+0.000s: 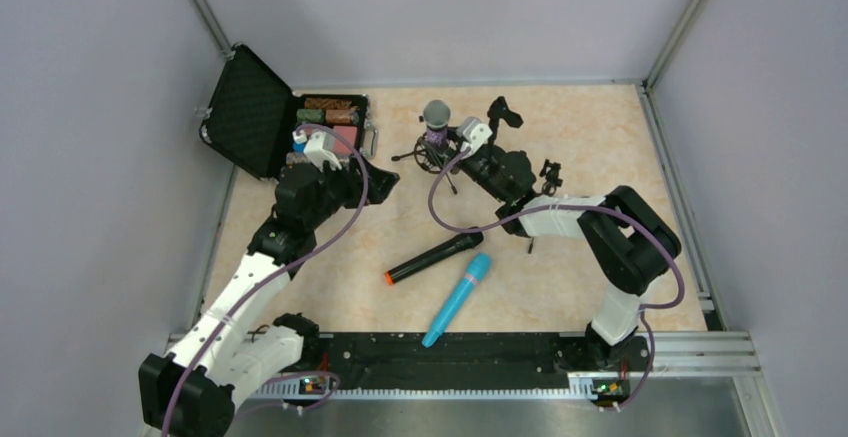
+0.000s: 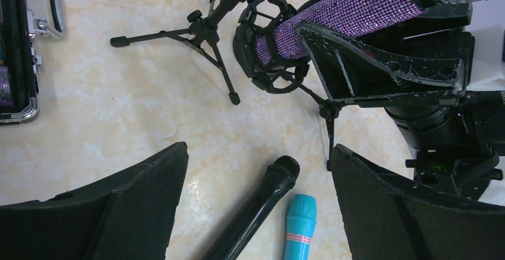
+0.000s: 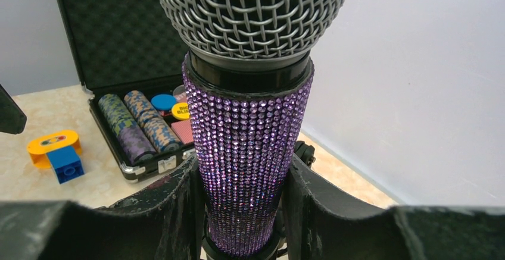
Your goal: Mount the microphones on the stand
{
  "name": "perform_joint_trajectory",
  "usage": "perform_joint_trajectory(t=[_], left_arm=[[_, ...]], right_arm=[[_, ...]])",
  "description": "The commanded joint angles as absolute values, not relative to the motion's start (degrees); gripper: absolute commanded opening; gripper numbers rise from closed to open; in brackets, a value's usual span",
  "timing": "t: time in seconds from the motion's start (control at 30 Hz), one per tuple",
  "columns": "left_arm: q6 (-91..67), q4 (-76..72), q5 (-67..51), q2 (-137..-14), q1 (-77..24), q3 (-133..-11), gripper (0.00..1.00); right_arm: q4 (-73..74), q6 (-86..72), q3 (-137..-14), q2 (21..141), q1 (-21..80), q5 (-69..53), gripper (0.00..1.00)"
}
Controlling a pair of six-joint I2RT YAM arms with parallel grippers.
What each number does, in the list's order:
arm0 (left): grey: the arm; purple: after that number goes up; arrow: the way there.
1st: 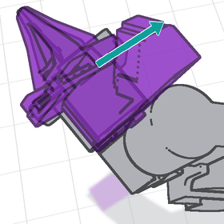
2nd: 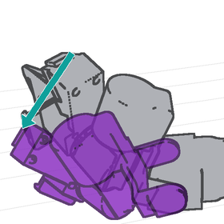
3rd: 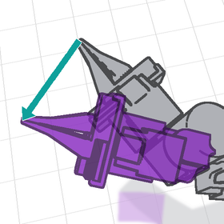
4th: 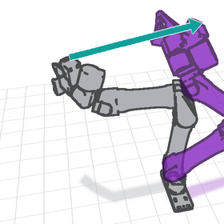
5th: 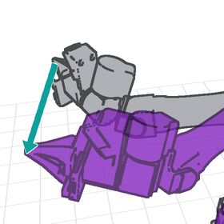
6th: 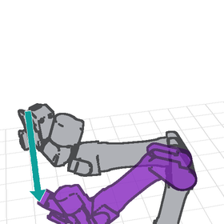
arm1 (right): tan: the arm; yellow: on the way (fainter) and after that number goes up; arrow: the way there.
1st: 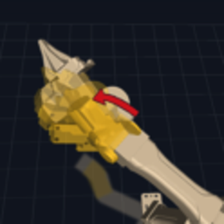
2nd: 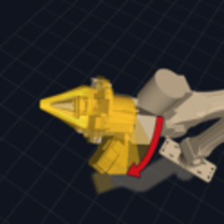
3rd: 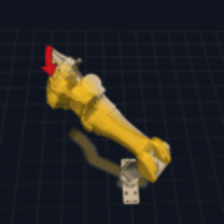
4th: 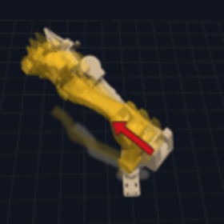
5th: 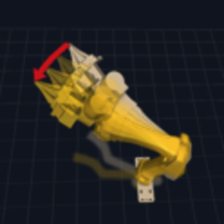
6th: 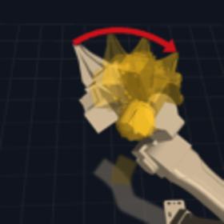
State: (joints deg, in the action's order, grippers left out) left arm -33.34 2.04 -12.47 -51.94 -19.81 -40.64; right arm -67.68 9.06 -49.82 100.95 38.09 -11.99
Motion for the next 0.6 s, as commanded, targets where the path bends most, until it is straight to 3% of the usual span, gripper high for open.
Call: perform_joint_trajectory(t=[0.0,0.1,0.23,0.43,0.57], left_arm=[[-33.9,-1.7,-12.8,-50.9,-19.5,-40.1,0.94],[-34.1,-1.7,-12.9,-51.1,-19.5,-40.1,0.94],[-34.4,-2.1,-13.0,-51.6,-19.5,-39.9,0.94],[-34.3,-2.0,-13.4,-51.9,-19.6,-40.2,0.94],[-34.4,-1.9,-13.1,-52.1,-19.5,-40.2,0.94]], right_arm=[[-66.9,6.3,-50.8,98.6,38.3,-14.3,0.45],[-64.3,5.4,-51.1,96.7,38.3,-14.9,0.6],[-61.8,5.2,-51.1,94.4,38.4,-14.7,0.71],[-59.9,3.7,-50.8,91.7,38.3,-14.2,0.8],[-57.5,2.9,-50.3,89.8,38.4,-13.4,0.81]])
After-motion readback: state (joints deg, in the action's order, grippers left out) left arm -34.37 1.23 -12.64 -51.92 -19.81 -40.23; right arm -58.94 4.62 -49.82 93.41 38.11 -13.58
